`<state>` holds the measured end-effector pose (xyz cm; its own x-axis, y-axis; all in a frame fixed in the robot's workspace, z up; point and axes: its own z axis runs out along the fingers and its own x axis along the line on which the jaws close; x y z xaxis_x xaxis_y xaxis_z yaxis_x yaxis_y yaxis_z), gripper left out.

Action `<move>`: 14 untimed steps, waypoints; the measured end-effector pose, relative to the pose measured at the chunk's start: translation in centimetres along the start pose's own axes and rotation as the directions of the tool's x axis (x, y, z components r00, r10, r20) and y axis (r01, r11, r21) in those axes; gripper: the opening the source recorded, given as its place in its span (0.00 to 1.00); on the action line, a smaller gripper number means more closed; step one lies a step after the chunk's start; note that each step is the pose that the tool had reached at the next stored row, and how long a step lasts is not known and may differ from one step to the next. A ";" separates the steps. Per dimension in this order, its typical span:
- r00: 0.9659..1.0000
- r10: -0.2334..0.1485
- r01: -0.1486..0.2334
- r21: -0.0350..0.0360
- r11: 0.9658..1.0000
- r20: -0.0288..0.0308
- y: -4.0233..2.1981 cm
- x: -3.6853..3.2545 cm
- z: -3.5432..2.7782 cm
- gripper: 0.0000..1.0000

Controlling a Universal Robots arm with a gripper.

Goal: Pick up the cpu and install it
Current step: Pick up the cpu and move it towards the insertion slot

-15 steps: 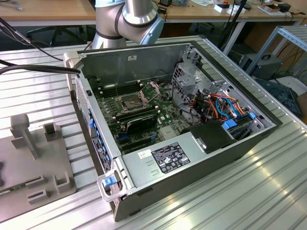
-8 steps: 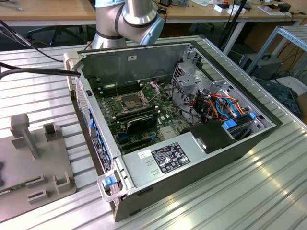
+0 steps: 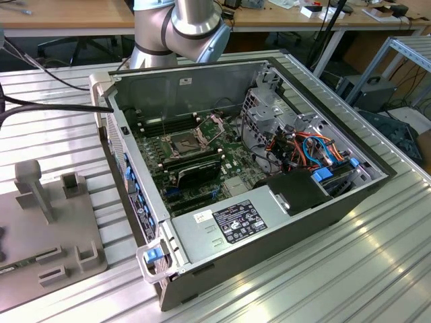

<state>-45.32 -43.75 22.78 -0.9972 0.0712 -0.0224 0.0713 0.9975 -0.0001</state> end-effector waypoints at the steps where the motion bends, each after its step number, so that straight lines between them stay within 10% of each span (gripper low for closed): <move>1: 1.000 0.000 0.000 0.000 1.000 -0.001 0.00 0.01 0.45 0.60; 14: 1.000 0.000 0.000 0.000 1.000 -0.002 0.00 0.02 1.04 0.60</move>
<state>-45.32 -43.75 21.74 -0.9973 0.0712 -0.0201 0.0712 0.9975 -0.0003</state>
